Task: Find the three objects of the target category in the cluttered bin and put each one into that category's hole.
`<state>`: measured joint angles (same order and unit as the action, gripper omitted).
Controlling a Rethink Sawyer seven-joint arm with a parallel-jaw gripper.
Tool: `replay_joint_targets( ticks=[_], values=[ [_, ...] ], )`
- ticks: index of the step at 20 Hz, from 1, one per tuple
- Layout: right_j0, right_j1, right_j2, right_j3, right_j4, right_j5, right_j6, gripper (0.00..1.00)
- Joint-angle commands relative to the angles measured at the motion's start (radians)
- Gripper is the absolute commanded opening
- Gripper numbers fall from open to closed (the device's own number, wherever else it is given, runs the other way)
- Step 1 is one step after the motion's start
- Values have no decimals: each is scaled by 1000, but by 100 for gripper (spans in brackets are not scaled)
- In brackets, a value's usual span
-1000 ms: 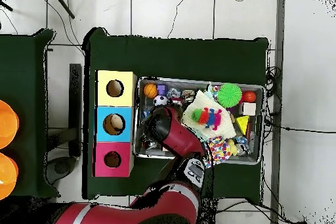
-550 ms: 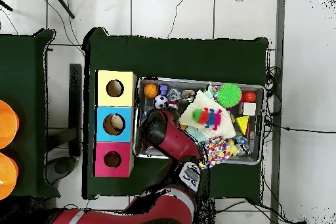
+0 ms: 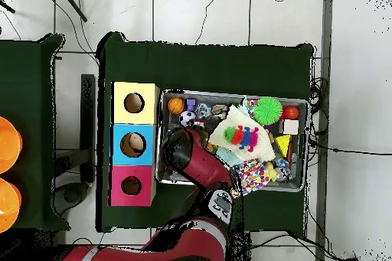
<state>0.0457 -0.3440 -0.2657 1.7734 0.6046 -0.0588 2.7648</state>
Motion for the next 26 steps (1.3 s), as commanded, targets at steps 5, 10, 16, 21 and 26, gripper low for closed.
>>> replay_joint_targets(
  ticks=[5, 10, 16, 21, 26],
  values=[
    [25, -22, 76, 85, 14, 91, 141, 100],
    [6, -34, 64, 50, -23, 102, 85, 100],
    [-1, -63, 40, 47, -40, 152, 56, 100],
    [-15, -75, 57, 71, -62, 137, 61, 100],
    [-40, -71, 78, 79, -85, 114, 64, 100]
  ],
)
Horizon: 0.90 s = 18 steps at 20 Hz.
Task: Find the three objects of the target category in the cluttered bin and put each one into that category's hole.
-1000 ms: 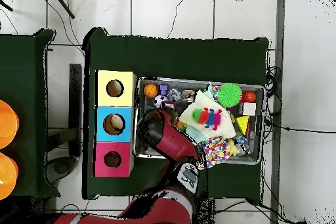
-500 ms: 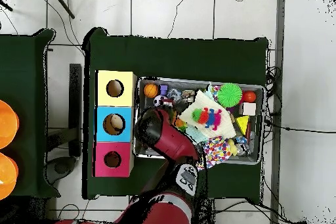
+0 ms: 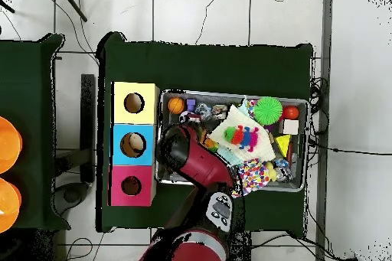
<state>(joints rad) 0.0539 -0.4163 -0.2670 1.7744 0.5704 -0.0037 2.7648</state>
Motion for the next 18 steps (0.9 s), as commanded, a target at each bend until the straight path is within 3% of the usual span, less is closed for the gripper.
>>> replay_joint_targets(
  ticks=[1, 10, 18],
  values=[
    [-54, 5, 88, 79, -56, 50, 66, 100],
    [-116, 39, 156, 80, -112, -38, 89, 100],
    [-115, 47, 148, 80, -119, -16, 106, 100]
  ],
)
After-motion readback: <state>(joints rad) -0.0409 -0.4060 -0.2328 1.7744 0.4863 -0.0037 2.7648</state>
